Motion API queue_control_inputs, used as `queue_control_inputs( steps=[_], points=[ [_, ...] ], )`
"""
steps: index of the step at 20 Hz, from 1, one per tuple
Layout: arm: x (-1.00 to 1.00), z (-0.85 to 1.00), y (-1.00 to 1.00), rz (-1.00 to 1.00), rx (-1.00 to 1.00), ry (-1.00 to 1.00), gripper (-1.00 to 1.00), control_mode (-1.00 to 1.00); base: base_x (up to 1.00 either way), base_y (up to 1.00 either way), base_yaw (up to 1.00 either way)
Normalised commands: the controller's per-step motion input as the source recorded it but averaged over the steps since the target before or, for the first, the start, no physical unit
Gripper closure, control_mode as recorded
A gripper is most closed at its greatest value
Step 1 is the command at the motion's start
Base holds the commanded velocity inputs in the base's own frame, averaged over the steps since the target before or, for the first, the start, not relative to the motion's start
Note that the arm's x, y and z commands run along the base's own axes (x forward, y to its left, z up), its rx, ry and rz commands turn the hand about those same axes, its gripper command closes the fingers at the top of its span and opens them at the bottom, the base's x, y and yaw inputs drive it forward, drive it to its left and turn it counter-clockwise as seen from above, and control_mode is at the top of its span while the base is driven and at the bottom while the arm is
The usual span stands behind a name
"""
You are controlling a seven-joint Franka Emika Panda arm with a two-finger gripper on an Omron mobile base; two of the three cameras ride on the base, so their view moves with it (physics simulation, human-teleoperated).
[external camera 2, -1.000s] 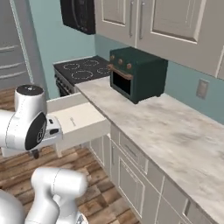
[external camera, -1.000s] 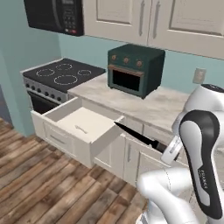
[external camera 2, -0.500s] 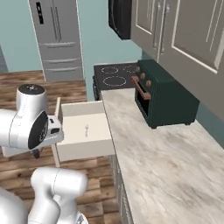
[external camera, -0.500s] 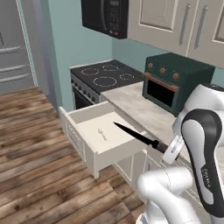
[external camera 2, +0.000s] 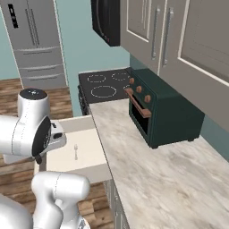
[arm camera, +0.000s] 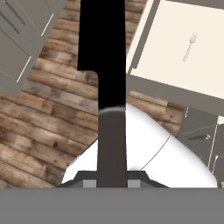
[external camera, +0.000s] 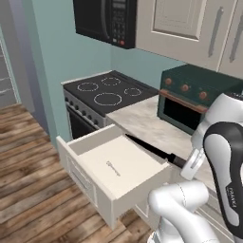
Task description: Pick up the metallic utensils from the counter and place them in the open drawer. Make sure not to pick up any wooden utensils.
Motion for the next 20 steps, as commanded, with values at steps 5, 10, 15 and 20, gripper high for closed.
queue_control_inputs(
  steps=[5, 10, 15, 20],
  points=[
    [0.0, 0.0, 0.0, 0.0, 0.0, 0.0, 1.0, 1.0, 0.34, 0.09, -0.1],
    [0.0, 0.0, 0.0, 0.0, 0.0, 0.0, 1.0, 1.0, 0.0, 0.0, 0.0],
    [0.0, 0.0, 0.0, 0.0, 0.0, 0.0, 1.0, 1.0, 0.0, 0.0, 0.0],
    [0.0, 0.0, 0.0, 0.0, 0.0, 0.0, 1.0, 1.0, 0.0, 0.0, 0.0]
  ],
)
